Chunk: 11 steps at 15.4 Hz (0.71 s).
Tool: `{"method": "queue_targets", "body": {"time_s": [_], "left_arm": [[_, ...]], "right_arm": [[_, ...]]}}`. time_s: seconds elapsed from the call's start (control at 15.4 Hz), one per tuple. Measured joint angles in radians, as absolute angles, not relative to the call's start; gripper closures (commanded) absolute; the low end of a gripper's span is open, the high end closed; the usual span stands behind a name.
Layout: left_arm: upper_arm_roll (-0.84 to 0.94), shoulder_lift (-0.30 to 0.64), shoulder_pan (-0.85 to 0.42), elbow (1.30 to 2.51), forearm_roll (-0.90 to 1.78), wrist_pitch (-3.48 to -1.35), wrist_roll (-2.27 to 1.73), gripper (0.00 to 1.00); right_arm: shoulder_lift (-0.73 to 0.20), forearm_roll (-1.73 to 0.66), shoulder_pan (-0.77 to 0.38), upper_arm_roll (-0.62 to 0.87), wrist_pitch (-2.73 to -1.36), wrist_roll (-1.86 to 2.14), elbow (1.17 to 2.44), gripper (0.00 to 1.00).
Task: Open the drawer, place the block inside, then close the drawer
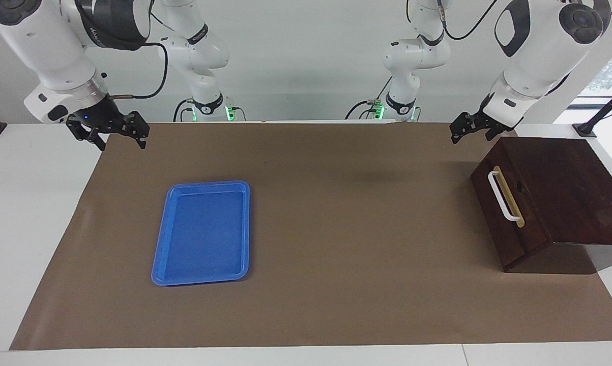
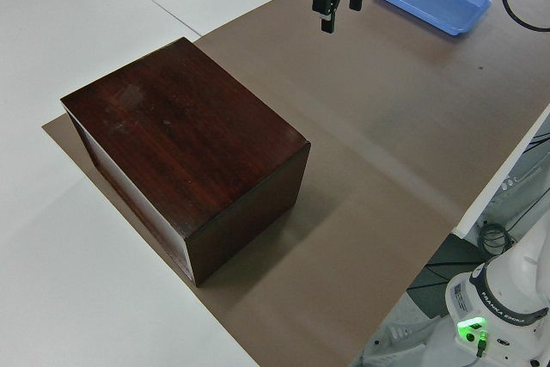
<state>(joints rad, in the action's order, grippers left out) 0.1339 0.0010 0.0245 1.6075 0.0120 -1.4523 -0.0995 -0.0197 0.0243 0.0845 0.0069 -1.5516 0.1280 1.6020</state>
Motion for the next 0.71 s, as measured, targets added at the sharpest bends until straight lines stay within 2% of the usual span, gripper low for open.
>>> {"method": "queue_targets", "body": {"time_s": [0.71], "left_arm": [[0.099,-0.003,0.015,1.604,0.047,-1.451,-0.019,0.00]], "right_arm": [[-0.019,0.024,0.085,0.008,-1.552,0.128,1.602,0.00]]}}
